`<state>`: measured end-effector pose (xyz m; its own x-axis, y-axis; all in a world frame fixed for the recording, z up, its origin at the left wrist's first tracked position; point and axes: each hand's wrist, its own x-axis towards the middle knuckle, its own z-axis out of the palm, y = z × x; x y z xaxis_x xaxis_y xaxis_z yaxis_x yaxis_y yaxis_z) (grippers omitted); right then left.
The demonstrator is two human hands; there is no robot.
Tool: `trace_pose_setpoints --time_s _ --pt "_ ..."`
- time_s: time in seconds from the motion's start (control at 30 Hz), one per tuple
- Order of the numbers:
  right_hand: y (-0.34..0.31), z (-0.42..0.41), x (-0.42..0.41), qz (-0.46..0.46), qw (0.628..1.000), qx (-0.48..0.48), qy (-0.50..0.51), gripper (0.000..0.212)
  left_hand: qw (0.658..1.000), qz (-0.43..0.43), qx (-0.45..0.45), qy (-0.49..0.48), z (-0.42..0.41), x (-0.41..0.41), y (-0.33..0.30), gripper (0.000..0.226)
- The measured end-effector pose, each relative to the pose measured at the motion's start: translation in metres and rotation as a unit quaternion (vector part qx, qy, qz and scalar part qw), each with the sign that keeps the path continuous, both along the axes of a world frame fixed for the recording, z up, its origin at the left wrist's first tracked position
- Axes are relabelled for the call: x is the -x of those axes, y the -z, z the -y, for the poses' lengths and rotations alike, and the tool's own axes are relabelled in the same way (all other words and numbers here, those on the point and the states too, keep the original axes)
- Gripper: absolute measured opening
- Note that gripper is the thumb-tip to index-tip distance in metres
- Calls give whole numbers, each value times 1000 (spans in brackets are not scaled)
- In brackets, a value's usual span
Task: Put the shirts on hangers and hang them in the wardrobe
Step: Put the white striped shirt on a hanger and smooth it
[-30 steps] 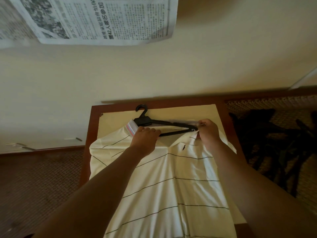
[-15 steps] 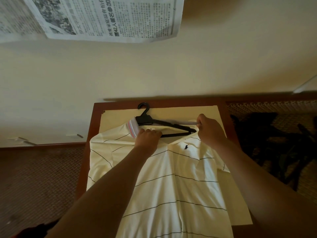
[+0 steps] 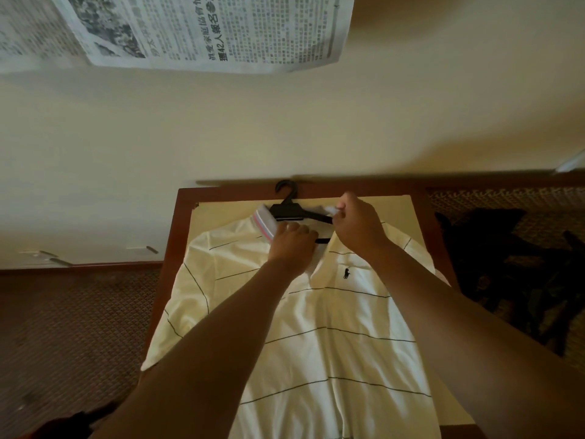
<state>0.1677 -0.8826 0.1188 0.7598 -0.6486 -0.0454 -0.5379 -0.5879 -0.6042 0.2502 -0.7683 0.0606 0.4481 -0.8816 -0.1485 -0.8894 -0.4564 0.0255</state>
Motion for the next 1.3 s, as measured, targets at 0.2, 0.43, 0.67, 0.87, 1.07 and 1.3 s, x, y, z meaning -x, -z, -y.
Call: trace_pose_setpoints --time_s 0.2,0.43,0.67,0.87,1.07,1.3 --pt "18 -16 -12 -22 994 -105 12 16 999 -26 8 -17 -35 -37 -4 47" --pt "33 -37 -32 3 986 -168 8 28 997 3 44 -63 -30 -49 9 30" --pt "34 -41 -5 77 963 -248 67 47 966 -39 158 -200 -23 -51 6 26" --pt "60 -73 23 -29 988 -131 77 35 922 -113 260 -263 -46 -5 10 26" --pt "84 -73 17 -53 997 -22 54 20 916 -208 223 -262 -55 30 32 29" --pt "79 -62 9 26 982 -135 132 18 942 -159 193 -223 -35 26 31 29"
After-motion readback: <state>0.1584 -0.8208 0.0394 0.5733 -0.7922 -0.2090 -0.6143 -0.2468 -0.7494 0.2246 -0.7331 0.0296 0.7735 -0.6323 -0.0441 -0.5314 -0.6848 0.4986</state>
